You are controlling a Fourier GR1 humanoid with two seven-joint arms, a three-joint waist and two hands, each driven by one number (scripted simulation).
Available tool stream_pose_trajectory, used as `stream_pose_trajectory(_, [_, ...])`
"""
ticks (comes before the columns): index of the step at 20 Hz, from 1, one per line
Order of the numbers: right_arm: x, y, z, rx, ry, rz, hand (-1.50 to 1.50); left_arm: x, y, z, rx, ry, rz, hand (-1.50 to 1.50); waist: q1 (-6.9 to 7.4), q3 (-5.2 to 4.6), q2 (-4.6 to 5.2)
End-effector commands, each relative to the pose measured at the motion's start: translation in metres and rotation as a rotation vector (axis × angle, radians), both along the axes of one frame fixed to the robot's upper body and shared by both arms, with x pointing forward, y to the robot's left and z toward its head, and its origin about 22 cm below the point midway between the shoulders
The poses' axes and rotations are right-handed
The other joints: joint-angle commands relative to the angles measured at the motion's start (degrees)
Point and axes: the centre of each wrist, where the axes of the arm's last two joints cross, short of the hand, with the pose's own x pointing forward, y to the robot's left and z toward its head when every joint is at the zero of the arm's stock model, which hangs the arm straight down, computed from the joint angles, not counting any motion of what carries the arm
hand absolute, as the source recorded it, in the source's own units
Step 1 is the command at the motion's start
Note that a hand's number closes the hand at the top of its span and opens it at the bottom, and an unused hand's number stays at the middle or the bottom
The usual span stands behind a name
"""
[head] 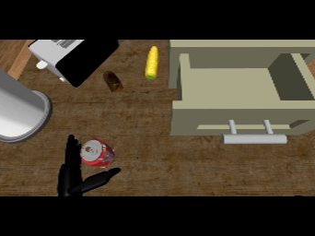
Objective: Pick up the can, place it into the drawer and close the drawer
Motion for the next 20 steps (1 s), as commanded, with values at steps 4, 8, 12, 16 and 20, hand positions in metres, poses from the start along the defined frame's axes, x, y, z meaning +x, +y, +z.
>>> stream_pose_trajectory(4, [-0.008,-0.007,0.009,-0.004,-0.012,0.006,-1.50,0.016,0.011,-0.018,-0.018,-0.033,-0.020,-1.50,-0.06,0.00,0.00])
stream_pose_trajectory(8, [-0.004,0.008,0.003,-0.006,-0.005,-0.011,-1.50,0.034,-0.016,-0.013,-0.007,-0.036,-0.081,-1.50,-0.14,-0.01,0.01])
stream_pose_trajectory(12, [-0.004,0.006,0.018,-0.008,0.008,-0.011,-1.50,0.049,0.010,0.003,-0.028,-0.018,-0.169,-1.50,-0.04,0.00,-0.03])
stream_pose_trajectory(16, [0.010,-0.005,0.011,-0.023,-0.019,-0.001,-1.50,0.047,-0.010,-0.015,-0.089,-0.052,-0.219,1.50,-0.08,0.00,0.02])
stream_pose_trajectory(20, [0.008,0.006,0.008,-0.021,-0.018,-0.019,-1.50,0.065,-0.017,-0.007,-0.118,-0.092,-0.243,1.50,-0.16,-0.01,0.04])
